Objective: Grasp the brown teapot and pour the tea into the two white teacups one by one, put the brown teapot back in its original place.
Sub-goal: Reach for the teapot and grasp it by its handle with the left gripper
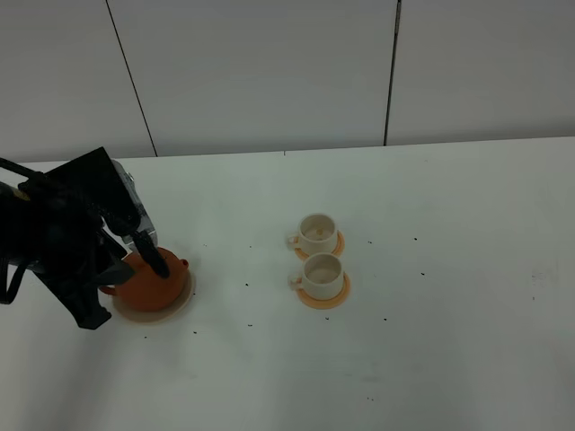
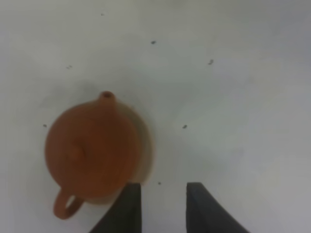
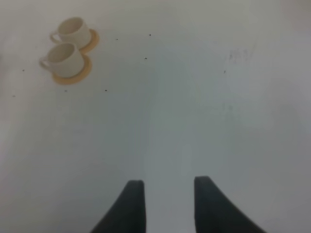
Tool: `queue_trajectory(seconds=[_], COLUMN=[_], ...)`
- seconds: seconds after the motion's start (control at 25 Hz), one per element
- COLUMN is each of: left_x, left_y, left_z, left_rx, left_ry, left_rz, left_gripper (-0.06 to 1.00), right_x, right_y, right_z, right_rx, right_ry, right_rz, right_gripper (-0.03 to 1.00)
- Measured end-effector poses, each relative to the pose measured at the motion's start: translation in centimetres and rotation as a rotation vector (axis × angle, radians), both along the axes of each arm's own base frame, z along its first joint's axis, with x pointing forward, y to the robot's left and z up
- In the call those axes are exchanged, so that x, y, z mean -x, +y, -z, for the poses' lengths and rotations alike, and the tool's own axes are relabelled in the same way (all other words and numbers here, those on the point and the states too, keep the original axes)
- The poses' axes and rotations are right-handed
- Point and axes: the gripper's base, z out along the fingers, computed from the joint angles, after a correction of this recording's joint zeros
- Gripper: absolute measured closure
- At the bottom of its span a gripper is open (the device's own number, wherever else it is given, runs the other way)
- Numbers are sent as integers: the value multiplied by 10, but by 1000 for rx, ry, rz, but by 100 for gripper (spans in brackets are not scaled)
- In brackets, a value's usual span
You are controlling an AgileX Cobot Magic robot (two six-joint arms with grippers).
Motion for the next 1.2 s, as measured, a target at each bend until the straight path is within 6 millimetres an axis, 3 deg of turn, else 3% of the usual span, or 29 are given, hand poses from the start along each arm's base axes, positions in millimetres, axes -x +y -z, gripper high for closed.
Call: queue_trajectory(seconds=[0.36, 0.64, 1.2], left_x=[0, -1, -63], left_y=[-1, -10, -42], left_z=[0, 0, 7], left_rx=[21, -70, -367], left_ry=[9, 40, 289], left_rz=[-17, 29, 74], left_gripper=[65, 65, 65], right_x=[0, 0, 0], right_y=[0, 0, 0], right_z=[0, 0, 0], right_rx=[0, 0, -2], right_ry=[0, 0, 0], right_rz=[0, 0, -1], right_gripper=[73, 73, 73])
